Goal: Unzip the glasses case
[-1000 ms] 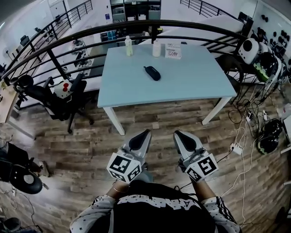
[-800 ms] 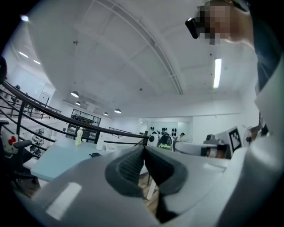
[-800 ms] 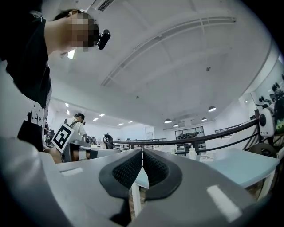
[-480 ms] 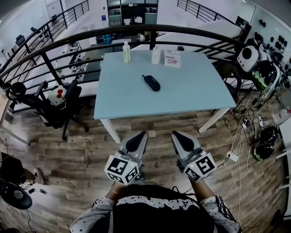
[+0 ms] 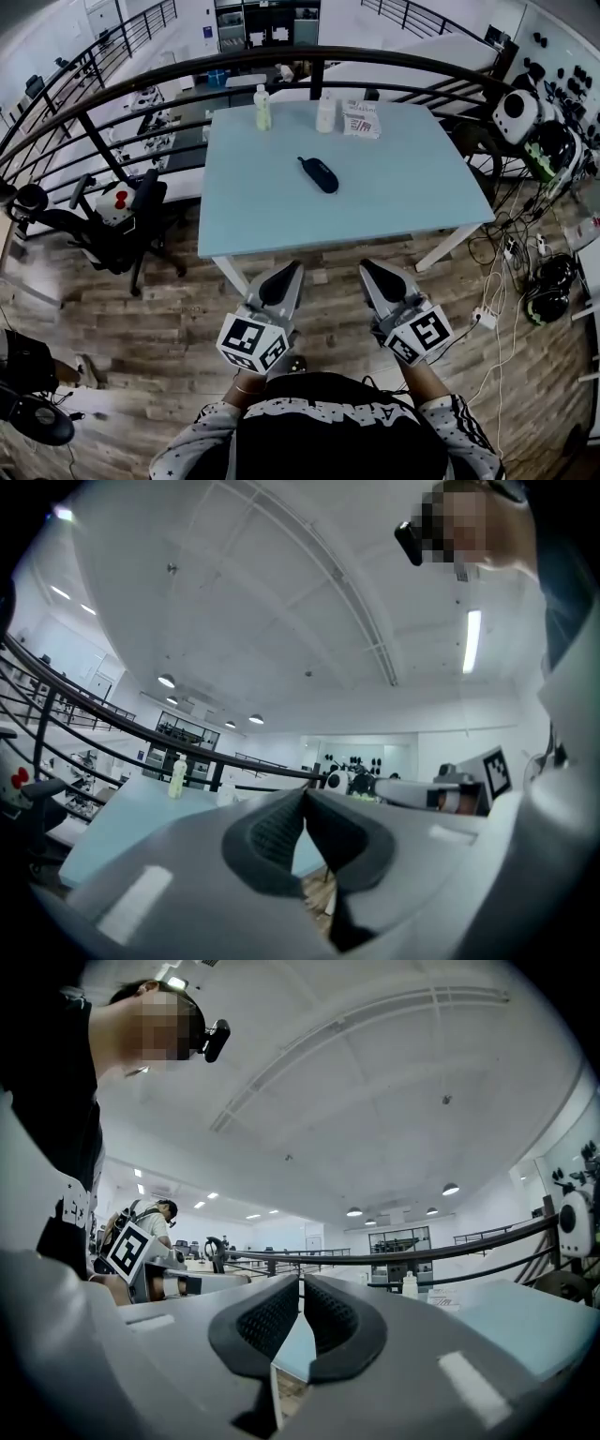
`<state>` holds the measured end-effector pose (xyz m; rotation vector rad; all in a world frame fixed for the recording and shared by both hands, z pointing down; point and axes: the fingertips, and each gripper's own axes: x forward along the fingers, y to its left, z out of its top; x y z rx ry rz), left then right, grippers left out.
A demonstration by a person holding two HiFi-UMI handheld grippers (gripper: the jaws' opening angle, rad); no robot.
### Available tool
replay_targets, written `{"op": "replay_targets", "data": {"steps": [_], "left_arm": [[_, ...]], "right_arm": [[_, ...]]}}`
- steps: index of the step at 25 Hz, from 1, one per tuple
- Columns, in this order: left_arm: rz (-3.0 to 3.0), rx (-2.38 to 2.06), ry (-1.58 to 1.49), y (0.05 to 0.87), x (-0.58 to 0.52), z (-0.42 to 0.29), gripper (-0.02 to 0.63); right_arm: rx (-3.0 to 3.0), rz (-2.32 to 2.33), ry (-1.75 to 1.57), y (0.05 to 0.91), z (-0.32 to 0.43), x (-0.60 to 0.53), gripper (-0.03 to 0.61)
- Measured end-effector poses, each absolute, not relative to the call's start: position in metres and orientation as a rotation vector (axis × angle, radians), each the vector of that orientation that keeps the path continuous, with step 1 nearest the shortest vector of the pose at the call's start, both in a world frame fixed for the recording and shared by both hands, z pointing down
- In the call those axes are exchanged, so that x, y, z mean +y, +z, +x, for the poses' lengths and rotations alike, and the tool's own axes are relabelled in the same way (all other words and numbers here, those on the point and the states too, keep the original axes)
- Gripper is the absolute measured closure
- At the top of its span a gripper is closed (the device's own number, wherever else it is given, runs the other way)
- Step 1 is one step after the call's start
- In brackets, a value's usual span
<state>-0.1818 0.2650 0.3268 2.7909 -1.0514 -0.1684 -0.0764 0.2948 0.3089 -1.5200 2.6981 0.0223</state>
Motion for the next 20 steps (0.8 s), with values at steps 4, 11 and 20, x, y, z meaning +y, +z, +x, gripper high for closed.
{"op": "replay_targets", "data": {"steps": [4,11,20], "left_arm": [[2.799,-1.068,-0.168,0.326,0.246,-0.196,0.614],[2.789,-1.077,-0.146,0.334,0.227,-0.208,0.614],[2.748,-1.199,-0.123,0.337,0.194,-0.221,0.614]], "right_arm": [[2.68,-1.533,0.012,0.31,-0.083,0.273,0.572],[2.678,-1.52,-0.051,0.323,-0.096,0.252,0.571],[2.694,-1.467,-0.076,0.329,-0.088,0.205,0.569]]}}
